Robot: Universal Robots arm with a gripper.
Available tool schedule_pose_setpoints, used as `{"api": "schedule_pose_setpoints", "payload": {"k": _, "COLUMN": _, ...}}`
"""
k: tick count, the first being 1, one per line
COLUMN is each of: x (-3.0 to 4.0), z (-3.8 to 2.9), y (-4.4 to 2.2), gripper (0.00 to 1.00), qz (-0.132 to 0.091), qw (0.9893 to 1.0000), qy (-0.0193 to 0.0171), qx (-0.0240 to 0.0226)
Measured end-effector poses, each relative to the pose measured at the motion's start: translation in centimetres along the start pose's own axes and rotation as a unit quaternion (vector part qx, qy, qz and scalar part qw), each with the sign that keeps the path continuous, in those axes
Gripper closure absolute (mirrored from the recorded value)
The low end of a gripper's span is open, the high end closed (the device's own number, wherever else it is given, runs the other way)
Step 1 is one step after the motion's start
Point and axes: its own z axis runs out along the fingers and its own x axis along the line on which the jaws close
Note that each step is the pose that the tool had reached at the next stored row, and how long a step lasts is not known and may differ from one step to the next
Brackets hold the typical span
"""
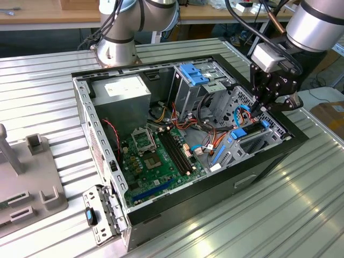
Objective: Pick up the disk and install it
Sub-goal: 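Insert the second disk wire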
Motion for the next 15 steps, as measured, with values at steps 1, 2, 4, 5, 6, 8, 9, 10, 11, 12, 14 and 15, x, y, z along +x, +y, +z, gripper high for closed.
{"api": "schedule_pose_setpoints", "payload": {"k": 1, "x": 0.05, "z": 0.04, "y": 0.0, "gripper": 0.84, "qz": 0.0, "qw": 1.0, "qy": 0.0009, "qx": 0.0001}}
{"api": "schedule_pose_setpoints", "payload": {"k": 2, "x": 0.08, "z": 0.07, "y": 0.01, "gripper": 0.84, "qz": 0.0, "qw": 1.0, "qy": 0.0015, "qx": 0.0001}}
{"api": "schedule_pose_setpoints", "payload": {"k": 4, "x": 0.1, "z": 0.12, "y": 0.01, "gripper": 0.84, "qz": 0.0, "qw": 1.0, "qy": 0.0023, "qx": 0.0001}}
{"api": "schedule_pose_setpoints", "payload": {"k": 5, "x": 0.1, "z": 0.11, "y": 0.01, "gripper": 0.84, "qz": 0.0, "qw": 1.0, "qy": 0.0025, "qx": 0.0001}}
{"api": "schedule_pose_setpoints", "payload": {"k": 6, "x": 0.1, "z": 0.11, "y": 0.01, "gripper": 0.84, "qz": 0.0, "qw": 1.0, "qy": 0.0025, "qx": 0.0002}}
{"api": "schedule_pose_setpoints", "payload": {"k": 8, "x": 0.1, "z": 0.12, "y": 0.01, "gripper": 0.84, "qz": 0.0, "qw": 1.0, "qy": 0.0025, "qx": 0.0001}}
{"api": "schedule_pose_setpoints", "payload": {"k": 9, "x": 0.1, "z": 0.12, "y": 0.01, "gripper": 0.84, "qz": 0.0, "qw": 1.0, "qy": 0.0025, "qx": 0.0002}}
{"api": "schedule_pose_setpoints", "payload": {"k": 10, "x": 0.14, "z": 0.16, "y": 0.02, "gripper": 0.84, "qz": 0.0, "qw": 1.0, "qy": 0.0023, "qx": 0.0001}}
{"api": "schedule_pose_setpoints", "payload": {"k": 11, "x": 0.26, "z": 0.23, "y": 0.05, "gripper": 0.84, "qz": 0.0, "qw": 1.0, "qy": 0.0025, "qx": 0.0002}}
{"api": "schedule_pose_setpoints", "payload": {"k": 12, "x": 0.33, "z": 0.29, "y": 0.1, "gripper": 0.84, "qz": 0.0, "qw": 1.0, "qy": 0.0024, "qx": 0.0002}}
{"api": "schedule_pose_setpoints", "payload": {"k": 14, "x": 0.43, "z": 0.31, "y": 0.27, "gripper": 0.84, "qz": 0.0, "qw": 1.0, "qy": 0.0018, "qx": 0.0001}}
{"api": "schedule_pose_setpoints", "payload": {"k": 15, "x": 0.5, "z": 0.32, "y": 0.31, "gripper": 0.84, "qz": 0.0, "qw": 1.0, "qy": 0.0017, "qx": 0.0001}}
